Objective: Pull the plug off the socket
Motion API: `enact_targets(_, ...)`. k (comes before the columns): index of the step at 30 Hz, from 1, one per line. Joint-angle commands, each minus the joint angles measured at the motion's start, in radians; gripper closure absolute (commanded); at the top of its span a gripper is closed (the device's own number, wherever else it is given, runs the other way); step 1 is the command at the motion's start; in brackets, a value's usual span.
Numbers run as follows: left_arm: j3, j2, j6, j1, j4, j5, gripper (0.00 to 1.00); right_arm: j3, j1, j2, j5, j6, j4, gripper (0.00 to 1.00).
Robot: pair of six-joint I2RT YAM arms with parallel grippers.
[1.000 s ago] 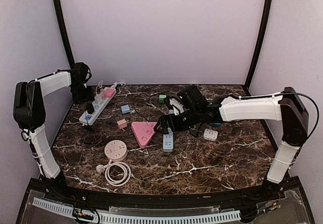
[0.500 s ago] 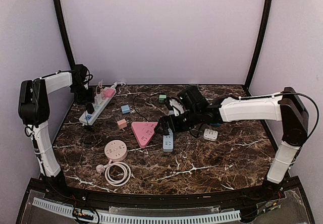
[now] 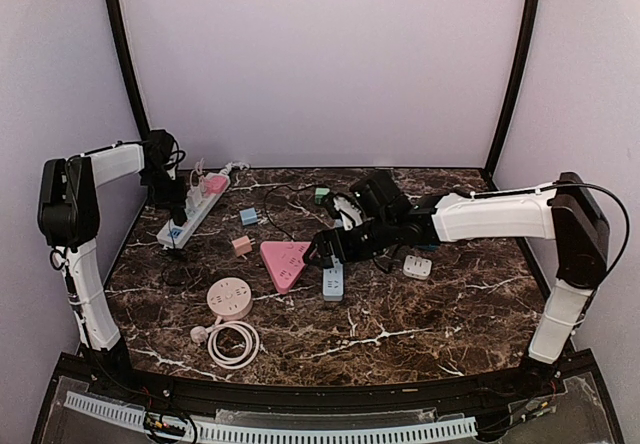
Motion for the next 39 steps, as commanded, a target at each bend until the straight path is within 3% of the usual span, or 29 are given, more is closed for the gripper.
enact_targets(1, -0.031, -0.007, 0.010, -0.008, -0.045, -0.016, 0.63, 0.037, -0.008, 0.030, -0.022, -0.005, 0.033, 0.03)
enact_targets(8, -0.042, -0.003, 0.007, -0.021, -0.051, -0.032, 0.67, 0.045, -0.008, 0.041, -0.028, -0.001, 0.042, 0.03)
enact_targets(18, -0.055, 0.005, 0.003, -0.040, -0.084, -0.051, 0.63, 0.078, -0.008, 0.064, -0.052, -0.003, 0.043, 0.03)
enact_targets(22, -0.068, -0.008, -0.009, -0.041, -0.106, -0.051, 0.77, 0.107, -0.008, 0.080, -0.081, -0.014, 0.021, 0.03)
enact_targets(28, -0.118, -0.075, -0.057, -0.069, -0.110, -0.011, 0.90, 0.184, -0.008, 0.133, -0.114, -0.019, -0.003, 0.03)
enact_targets(39, -0.335, -0.237, -0.253, -0.136, -0.006, 0.155, 0.98, 0.360, -0.004, 0.253, -0.183, 0.050, 0.038, 0.03)
